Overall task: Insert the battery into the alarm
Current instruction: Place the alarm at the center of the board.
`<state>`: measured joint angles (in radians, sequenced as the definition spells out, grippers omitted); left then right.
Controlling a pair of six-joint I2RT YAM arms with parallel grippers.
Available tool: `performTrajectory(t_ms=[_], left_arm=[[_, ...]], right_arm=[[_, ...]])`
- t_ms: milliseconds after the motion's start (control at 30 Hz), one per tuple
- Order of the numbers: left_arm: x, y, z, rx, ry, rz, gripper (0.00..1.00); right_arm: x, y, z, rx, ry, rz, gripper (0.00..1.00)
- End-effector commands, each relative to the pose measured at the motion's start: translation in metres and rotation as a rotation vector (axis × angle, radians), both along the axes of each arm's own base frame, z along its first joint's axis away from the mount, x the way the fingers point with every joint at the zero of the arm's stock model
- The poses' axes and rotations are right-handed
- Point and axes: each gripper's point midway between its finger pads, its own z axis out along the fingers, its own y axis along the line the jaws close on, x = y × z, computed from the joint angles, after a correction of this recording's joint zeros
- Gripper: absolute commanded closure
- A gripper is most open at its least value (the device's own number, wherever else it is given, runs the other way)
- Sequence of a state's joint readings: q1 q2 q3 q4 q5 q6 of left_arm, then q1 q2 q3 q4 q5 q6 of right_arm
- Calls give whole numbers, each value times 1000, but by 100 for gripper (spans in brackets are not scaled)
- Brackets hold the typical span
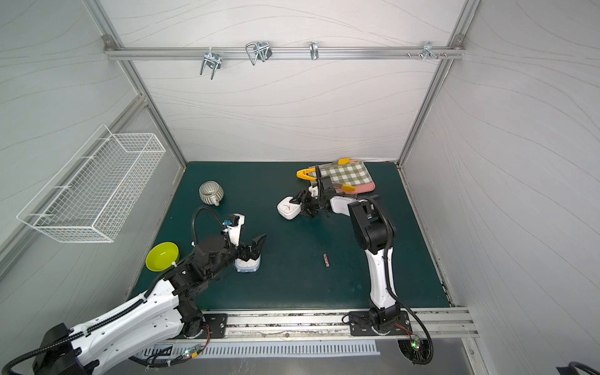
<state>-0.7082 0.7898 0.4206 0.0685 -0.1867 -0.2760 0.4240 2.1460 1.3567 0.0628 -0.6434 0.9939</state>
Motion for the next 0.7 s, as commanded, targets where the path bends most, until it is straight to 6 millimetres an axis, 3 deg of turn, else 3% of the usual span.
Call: performTrajectory(t_ms=[0, 133, 300, 467, 567, 667], left_arm=[[13, 11, 15, -89, 62, 111, 0], [18, 39, -13, -126, 263, 276, 0], [-3, 63, -61, -157, 580, 430, 0], [-24, 60, -87, -135, 776, 429, 3], [-28, 47, -96, -162, 816, 367, 6], [-31, 51, -112, -120, 842, 384, 9]], right_arm=[[1, -8, 2, -1, -33, 2, 14], [-11, -23, -1, -18, -26, -11, 2], [-41, -48, 2, -87, -54, -12, 1], [-82, -64, 18, -188, -155, 56, 1], [-103, -66, 31, -210, -206, 92, 1], [-123, -63, 43, -235, -248, 133, 2]])
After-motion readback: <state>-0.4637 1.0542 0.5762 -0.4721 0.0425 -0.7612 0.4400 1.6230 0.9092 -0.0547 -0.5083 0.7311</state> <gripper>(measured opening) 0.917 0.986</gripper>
